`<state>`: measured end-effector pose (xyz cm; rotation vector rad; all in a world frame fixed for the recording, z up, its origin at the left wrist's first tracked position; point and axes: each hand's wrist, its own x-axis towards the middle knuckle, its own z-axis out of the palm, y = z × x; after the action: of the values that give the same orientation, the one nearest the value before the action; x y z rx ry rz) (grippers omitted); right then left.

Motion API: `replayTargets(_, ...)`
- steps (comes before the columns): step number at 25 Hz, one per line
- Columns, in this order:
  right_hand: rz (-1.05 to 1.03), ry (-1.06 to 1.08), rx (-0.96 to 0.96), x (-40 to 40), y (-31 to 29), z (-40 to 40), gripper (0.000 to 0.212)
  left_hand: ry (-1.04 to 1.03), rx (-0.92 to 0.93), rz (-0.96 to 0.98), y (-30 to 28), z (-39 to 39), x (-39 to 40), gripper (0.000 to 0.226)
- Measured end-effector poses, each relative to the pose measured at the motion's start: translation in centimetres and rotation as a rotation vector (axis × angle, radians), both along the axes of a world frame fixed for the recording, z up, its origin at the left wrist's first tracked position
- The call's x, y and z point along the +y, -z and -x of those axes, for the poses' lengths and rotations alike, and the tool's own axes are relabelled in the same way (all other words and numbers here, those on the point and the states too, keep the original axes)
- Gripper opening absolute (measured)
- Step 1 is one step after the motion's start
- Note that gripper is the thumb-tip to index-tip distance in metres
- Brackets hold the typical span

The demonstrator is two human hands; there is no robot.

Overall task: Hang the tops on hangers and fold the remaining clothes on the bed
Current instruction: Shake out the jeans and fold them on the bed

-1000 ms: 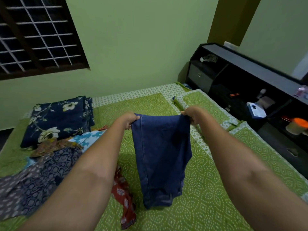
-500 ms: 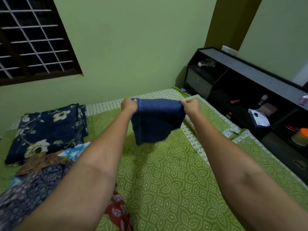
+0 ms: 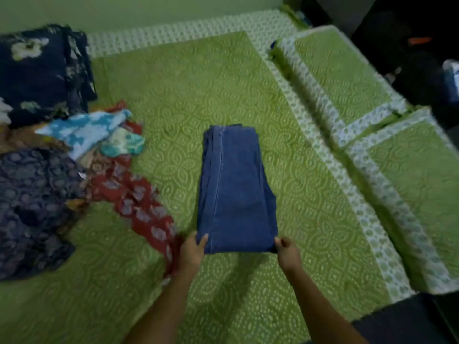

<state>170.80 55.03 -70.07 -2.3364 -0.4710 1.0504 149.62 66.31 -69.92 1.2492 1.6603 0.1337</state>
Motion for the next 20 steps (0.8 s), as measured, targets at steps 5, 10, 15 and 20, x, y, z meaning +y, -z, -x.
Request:
replayTargets(5,0.126,0.014,0.126,-7.5,12.3,3.3,0.011,0.146,0.099,0.132,12.7,3.6,-6.7,0.049)
replayTargets(10,0.152,-0.137,-0.085,-5.8,12.7,2.9,0.031,0.212,0.214,0.062,14.2,3.5,-5.6,0.044)
replayTargets(15,-0.033,-0.795,-0.786,-3.7,12.0,0.3,0.056,0.980,0.444,-0.743,12.6,3.3,-1.4,0.077)
replayTargets(20,0.068,-1.587,-1.052,2.6,12.9,-7.4,0.088,1.638,0.720,-1.103,14.3,-0.4,7.8,0.077)
